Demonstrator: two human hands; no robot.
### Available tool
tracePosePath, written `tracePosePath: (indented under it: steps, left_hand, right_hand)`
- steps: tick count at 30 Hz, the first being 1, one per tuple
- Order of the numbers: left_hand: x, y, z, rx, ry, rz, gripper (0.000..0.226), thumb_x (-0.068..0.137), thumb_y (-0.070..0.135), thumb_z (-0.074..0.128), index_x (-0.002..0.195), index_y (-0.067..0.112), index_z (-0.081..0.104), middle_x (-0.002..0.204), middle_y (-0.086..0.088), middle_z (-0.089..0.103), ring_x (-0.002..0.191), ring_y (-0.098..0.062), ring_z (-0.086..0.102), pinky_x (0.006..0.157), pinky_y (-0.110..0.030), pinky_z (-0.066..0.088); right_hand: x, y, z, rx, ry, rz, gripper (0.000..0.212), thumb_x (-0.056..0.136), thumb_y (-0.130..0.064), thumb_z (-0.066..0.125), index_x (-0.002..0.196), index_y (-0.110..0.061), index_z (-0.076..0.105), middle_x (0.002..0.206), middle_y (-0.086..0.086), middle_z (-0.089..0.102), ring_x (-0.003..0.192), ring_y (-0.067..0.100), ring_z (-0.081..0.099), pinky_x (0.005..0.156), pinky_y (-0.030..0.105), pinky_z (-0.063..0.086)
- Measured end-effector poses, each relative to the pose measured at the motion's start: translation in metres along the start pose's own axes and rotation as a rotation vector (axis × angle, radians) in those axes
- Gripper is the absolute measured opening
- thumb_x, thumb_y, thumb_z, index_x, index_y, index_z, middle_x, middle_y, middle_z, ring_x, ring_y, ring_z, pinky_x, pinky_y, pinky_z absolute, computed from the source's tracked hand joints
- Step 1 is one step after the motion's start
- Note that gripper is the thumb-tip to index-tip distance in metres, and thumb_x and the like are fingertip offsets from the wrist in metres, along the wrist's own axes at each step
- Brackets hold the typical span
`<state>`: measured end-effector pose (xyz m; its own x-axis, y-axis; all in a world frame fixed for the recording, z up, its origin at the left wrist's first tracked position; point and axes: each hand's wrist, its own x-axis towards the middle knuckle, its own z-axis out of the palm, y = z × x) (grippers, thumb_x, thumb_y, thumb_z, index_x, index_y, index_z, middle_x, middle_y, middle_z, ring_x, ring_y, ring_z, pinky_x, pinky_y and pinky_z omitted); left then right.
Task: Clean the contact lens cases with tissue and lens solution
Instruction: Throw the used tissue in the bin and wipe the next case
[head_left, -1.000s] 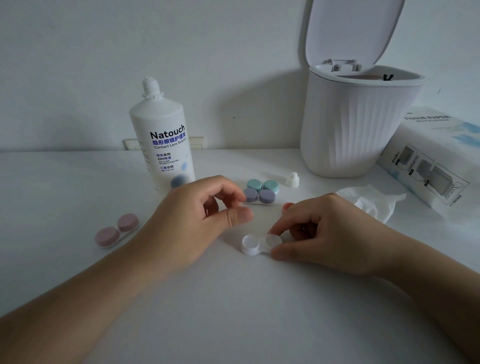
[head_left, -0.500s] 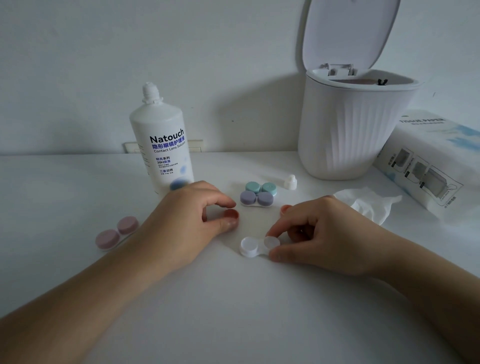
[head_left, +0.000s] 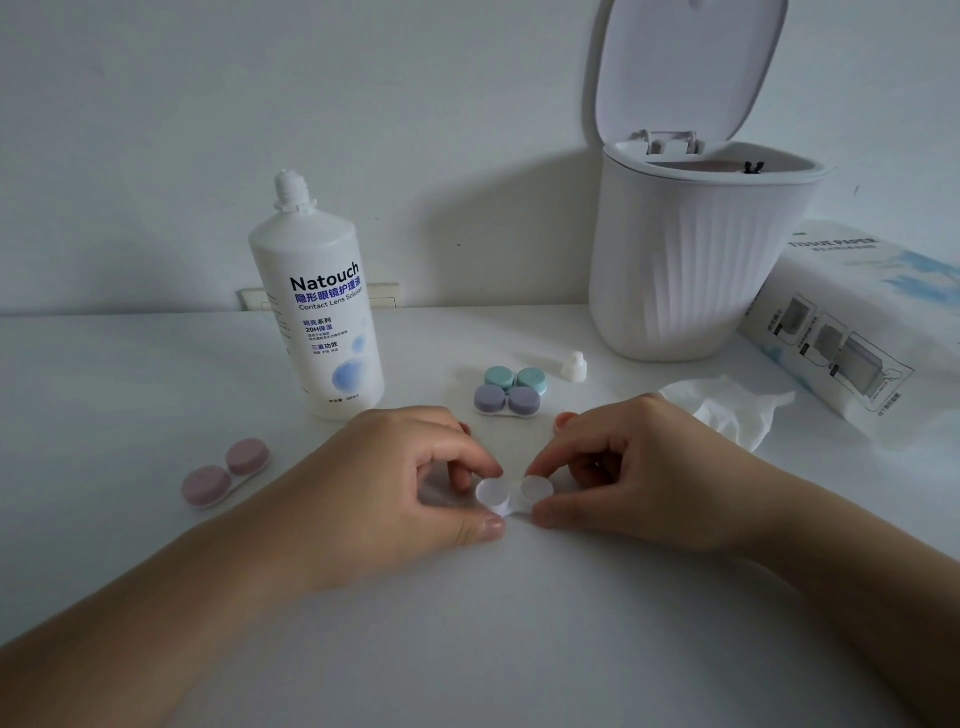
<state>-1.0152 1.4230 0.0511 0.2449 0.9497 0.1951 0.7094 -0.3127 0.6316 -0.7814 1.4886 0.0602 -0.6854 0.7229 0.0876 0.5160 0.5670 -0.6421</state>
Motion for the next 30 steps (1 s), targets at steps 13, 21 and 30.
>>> tracePosePath:
  steps: [13, 21, 30]
  left_hand:
    - [0.001, 0.004, 0.001, -0.024, -0.012, -0.018, 0.016, 0.072, 0.032, 0.088, 0.085, 0.034, 0.078, 0.083, 0.027, 0.06, 0.071, 0.004, 0.057, 0.064, -0.008, 0.039]
    - [0.002, 0.003, 0.003, -0.058, -0.011, -0.025, 0.016, 0.072, 0.029, 0.089, 0.083, 0.032, 0.077, 0.081, 0.025, 0.06, 0.069, 0.002, 0.056, 0.063, -0.007, 0.038]
    - [0.003, 0.0, 0.003, -0.07, -0.003, -0.024, 0.017, 0.072, 0.03, 0.089, 0.084, 0.032, 0.077, 0.087, 0.02, 0.062, 0.072, 0.0, 0.057, 0.064, -0.008, 0.039]
  right_hand:
    - [-0.005, 0.004, -0.007, 0.081, 0.04, 0.008, 0.023, 0.072, -0.043, 0.084, 0.093, -0.037, 0.076, 0.058, -0.013, 0.052, 0.053, 0.003, 0.043, 0.085, 0.038, 0.057]
    - [-0.01, 0.022, -0.056, -0.141, 0.449, 0.056, 0.018, 0.094, -0.019, 0.066, 0.099, -0.032, 0.077, 0.076, -0.018, 0.068, 0.066, 0.002, 0.06, 0.064, 0.005, 0.042]
    - [-0.031, 0.054, -0.088, -0.522, 0.125, 0.389, 0.028, 0.087, -0.038, 0.071, 0.116, -0.038, 0.07, 0.104, -0.022, 0.063, 0.095, 0.003, 0.06, 0.084, 0.027, 0.042]
